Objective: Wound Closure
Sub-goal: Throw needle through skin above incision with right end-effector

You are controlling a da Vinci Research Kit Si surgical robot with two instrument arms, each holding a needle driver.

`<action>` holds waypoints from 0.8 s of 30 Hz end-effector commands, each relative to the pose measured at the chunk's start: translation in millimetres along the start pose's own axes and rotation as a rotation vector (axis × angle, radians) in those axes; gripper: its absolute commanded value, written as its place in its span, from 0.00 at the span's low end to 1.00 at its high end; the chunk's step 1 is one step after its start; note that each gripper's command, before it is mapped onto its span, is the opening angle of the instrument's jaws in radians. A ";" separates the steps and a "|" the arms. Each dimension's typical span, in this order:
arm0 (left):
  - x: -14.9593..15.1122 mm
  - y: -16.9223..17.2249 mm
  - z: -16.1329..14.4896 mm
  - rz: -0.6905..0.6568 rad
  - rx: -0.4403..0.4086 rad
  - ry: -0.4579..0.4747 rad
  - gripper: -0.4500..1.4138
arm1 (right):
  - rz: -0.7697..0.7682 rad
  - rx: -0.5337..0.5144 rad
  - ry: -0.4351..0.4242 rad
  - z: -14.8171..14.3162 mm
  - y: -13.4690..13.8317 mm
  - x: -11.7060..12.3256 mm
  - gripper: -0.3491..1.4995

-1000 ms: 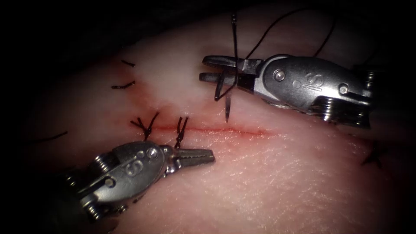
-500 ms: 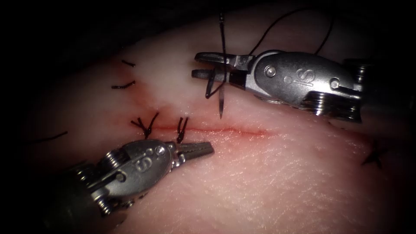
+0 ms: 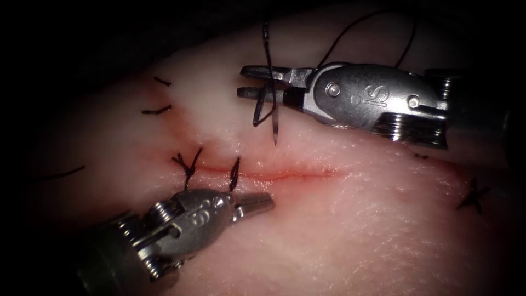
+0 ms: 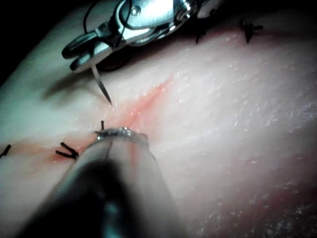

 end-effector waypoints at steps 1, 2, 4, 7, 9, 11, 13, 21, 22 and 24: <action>0.9 -0.5 0.5 0.000 -0.001 0.005 0.10 | -0.012 -0.002 0.007 1.3 0.2 0.2 0.00; 0.9 -0.4 0.4 -0.001 -0.001 0.005 0.10 | -0.019 -0.002 0.007 1.4 0.1 0.1 0.00; 1.0 -0.3 0.3 -0.003 -0.001 0.004 0.11 | -0.026 -0.003 0.008 1.4 -0.2 -0.3 0.00; 1.1 -0.2 0.1 -0.004 -0.007 0.005 0.13 | -0.038 -0.002 0.011 1.4 -0.6 -0.6 0.00; 1.2 -0.2 -0.1 -0.005 -0.011 0.006 0.13 | -0.054 -0.001 0.014 1.3 -1.0 -0.7 0.00; 1.4 -0.2 -0.8 -0.007 -0.017 0.004 0.13 | -0.082 -0.007 0.031 1.3 -1.9 -1.0 0.00; 1.5 -0.2 -2.2 -0.008 -0.029 0.001 0.13 | -0.157 -0.029 0.065 1.0 -3.4 -1.6 0.00; 2.2 0.4 -7.9 0.001 -0.052 -0.006 0.13 | -0.302 -0.036 0.132 -0.6 -6.3 -3.3 0.00; 2.3 0.5 -8.8 0.009 -0.051 -0.004 0.12 | -0.305 -0.035 0.138 -0.8 -6.5 -3.6 0.00; 2.4 0.8 -9.9 0.011 -0.048 -0.005 0.12 | -0.310 -0.038 0.137 -1.2 -6.5 -4.2 0.00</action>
